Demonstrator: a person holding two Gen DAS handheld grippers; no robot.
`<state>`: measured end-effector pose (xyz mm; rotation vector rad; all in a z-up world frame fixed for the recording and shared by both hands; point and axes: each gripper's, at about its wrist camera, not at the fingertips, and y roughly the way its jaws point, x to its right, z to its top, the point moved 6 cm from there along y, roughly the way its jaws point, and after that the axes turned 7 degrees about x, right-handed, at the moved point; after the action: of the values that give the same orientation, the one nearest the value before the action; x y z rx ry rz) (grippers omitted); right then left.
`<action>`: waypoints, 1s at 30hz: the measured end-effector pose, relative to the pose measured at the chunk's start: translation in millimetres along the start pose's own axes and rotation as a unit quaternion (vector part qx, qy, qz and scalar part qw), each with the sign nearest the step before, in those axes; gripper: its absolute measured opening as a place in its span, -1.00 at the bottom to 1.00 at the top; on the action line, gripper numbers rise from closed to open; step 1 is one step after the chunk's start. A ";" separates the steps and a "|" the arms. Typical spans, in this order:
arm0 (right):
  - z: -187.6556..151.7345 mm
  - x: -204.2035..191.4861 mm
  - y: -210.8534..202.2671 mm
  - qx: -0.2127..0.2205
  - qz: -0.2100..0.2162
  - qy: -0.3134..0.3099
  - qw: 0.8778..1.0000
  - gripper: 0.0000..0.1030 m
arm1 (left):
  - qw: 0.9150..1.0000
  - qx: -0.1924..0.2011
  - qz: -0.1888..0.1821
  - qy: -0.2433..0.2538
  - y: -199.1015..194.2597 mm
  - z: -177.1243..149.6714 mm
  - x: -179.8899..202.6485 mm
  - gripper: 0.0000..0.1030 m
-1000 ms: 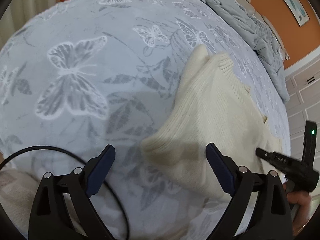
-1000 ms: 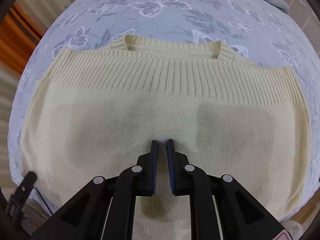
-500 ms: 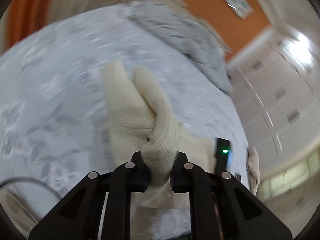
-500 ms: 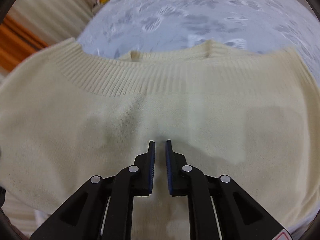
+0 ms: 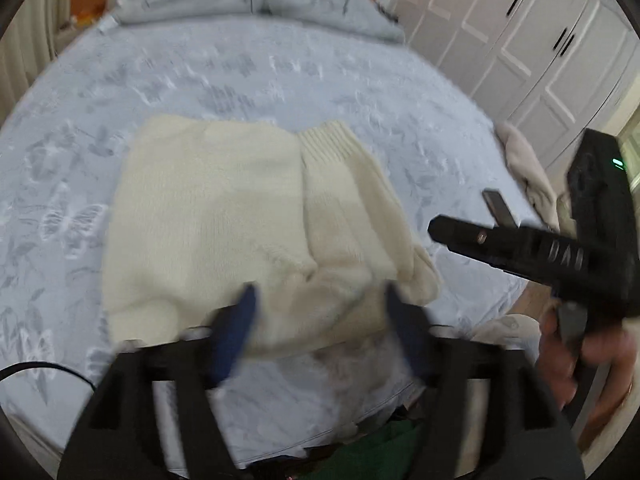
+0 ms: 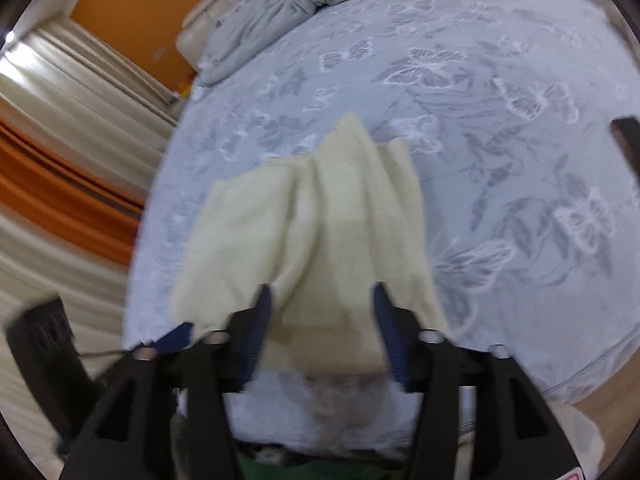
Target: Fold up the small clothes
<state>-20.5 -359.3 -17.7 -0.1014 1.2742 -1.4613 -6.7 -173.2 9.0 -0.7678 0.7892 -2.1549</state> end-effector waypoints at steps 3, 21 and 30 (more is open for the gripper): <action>0.7 -10.0 14.7 -0.024 0.033 0.018 0.999 0.45 | 0.998 0.030 0.047 0.016 -31.2 -7.5 -18.5 0.72; 45.0 -110.9 16.7 0.008 0.091 -0.083 0.992 -0.67 | 0.989 -0.028 0.148 0.000 -48.7 -41.2 -84.9 0.72; 5.1 49.0 72.5 -0.073 -0.027 0.053 0.996 -0.69 | 0.987 -0.062 0.145 0.026 -1.9 -48.1 -69.1 0.72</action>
<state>12.8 -382.8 -95.3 -0.1583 1.4753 -1.4343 -1.9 -104.6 -39.6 -0.6183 1.0050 -1.8843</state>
